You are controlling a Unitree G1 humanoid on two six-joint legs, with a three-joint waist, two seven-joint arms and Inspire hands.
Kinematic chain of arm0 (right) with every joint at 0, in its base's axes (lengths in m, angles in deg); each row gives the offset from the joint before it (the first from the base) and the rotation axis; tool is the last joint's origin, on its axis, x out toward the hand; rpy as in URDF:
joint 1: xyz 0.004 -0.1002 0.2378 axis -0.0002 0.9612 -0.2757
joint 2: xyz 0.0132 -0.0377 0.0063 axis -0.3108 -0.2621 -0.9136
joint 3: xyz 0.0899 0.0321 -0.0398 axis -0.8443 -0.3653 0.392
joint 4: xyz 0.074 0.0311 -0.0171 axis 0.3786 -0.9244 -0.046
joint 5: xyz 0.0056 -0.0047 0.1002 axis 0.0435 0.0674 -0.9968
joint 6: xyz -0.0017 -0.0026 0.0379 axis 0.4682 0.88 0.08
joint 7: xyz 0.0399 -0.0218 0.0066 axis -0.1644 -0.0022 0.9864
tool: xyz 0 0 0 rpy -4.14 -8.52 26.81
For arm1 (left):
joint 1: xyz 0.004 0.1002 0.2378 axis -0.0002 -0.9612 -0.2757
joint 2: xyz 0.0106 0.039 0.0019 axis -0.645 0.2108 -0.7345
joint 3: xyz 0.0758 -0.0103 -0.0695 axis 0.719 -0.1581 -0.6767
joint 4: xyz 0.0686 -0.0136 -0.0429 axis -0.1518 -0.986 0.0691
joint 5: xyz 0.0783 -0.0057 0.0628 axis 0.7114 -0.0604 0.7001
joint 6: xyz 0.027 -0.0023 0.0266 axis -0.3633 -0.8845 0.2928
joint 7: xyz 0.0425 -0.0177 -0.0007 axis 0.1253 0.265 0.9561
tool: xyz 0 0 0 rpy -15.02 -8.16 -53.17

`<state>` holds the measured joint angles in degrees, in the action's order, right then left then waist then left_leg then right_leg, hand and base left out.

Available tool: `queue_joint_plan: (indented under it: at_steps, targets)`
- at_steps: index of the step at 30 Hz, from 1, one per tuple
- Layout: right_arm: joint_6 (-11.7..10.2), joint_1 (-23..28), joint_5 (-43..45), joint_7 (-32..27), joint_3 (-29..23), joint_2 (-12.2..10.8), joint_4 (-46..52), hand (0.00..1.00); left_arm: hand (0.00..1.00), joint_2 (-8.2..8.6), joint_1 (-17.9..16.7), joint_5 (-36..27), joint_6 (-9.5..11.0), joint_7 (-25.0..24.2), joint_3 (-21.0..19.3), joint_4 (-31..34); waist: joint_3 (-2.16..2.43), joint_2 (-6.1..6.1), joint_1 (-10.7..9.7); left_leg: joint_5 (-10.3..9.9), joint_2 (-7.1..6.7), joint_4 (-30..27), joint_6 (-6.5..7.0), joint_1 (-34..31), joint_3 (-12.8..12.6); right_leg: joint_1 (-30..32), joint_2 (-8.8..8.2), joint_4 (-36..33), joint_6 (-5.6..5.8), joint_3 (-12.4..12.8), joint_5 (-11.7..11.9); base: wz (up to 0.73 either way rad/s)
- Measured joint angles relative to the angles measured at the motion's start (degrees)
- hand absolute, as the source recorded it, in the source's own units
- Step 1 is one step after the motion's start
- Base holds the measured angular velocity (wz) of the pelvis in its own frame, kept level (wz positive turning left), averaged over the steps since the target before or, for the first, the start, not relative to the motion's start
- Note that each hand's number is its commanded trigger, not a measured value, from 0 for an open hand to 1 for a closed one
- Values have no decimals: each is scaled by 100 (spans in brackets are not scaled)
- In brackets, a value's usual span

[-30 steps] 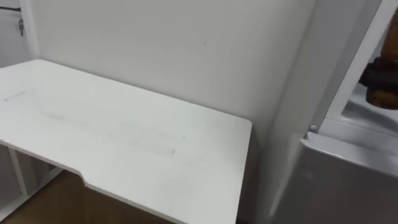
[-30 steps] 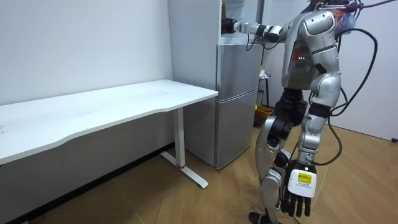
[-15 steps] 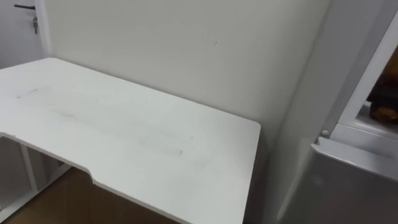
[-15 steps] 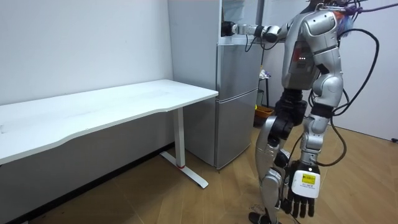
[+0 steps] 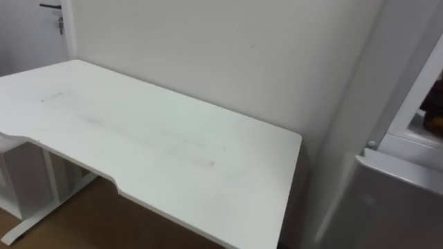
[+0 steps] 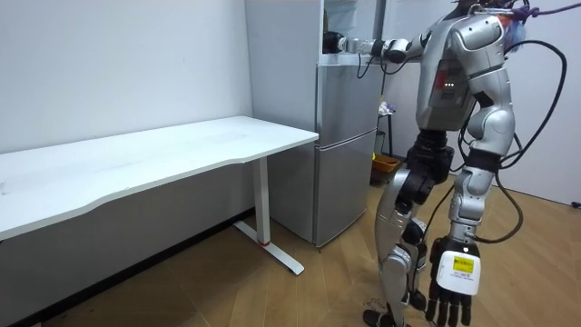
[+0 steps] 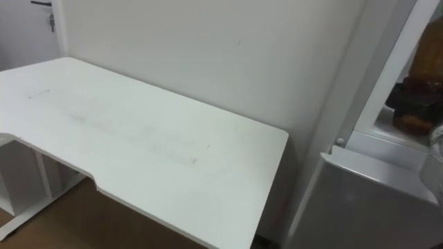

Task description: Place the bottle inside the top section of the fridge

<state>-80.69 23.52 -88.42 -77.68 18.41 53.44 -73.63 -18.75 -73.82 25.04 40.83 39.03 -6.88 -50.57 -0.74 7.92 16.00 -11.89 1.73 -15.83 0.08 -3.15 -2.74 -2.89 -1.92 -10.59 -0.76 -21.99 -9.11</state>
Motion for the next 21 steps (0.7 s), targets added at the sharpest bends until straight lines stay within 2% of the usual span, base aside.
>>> queue_joint_plan:
  at_steps: [7,21]
  targets:
    - [-249,-5,-179,54,1,-33,-240,0,0,-6,13,-22,-10,-18,190,53,-7,-11,13,-5,58,-89,-11,-87,40,16,5,2,-16,-34,9,4]
    - [-331,-2,-190,322,3,-39,-316,0,0,-13,19,-225,-5,-71,438,67,-10,-10,0,-3,61,-71,-11,-42,-2,2,5,-4,-22,-54,13,-1]
